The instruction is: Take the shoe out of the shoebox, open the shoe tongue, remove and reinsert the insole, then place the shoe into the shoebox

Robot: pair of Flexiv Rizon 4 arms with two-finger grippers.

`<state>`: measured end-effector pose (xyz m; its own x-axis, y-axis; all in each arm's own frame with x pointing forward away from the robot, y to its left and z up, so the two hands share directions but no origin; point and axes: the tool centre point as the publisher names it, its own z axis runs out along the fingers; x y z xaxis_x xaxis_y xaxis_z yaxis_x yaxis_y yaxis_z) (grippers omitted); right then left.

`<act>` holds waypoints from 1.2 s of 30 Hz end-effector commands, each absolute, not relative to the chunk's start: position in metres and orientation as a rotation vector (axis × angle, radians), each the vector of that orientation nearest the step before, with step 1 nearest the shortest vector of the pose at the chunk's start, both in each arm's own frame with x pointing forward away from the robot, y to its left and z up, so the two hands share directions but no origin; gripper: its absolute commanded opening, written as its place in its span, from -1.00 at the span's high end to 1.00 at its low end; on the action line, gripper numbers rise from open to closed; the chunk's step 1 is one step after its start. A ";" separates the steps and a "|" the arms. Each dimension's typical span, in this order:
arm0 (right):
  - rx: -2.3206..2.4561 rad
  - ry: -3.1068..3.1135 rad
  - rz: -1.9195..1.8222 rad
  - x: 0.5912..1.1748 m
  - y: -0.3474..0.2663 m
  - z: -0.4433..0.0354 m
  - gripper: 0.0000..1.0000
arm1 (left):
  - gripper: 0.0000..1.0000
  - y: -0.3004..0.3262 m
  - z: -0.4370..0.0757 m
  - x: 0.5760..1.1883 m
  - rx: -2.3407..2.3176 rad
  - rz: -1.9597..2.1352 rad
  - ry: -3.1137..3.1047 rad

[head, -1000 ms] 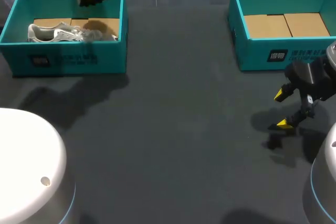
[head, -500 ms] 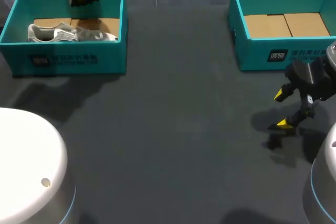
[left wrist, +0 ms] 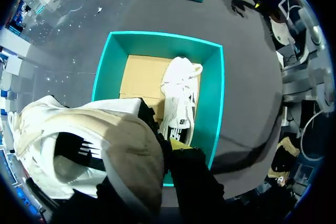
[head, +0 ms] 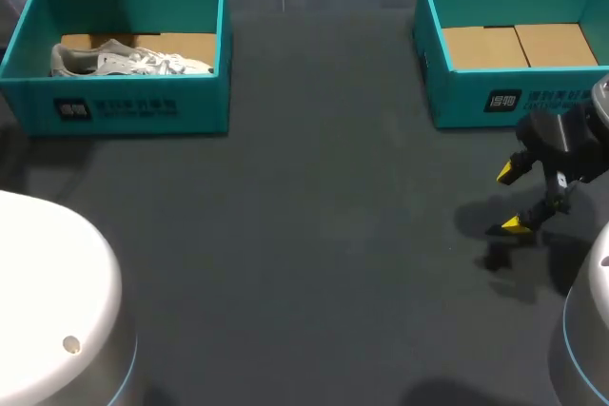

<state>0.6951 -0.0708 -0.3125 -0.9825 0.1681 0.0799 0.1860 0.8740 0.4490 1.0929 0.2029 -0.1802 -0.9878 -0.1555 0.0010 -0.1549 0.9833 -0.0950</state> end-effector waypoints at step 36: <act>-0.285 -3.007 -0.724 0.693 -0.071 -0.312 -1.00 | 1.00 0.309 -0.190 1.125 1.675 0.056 2.661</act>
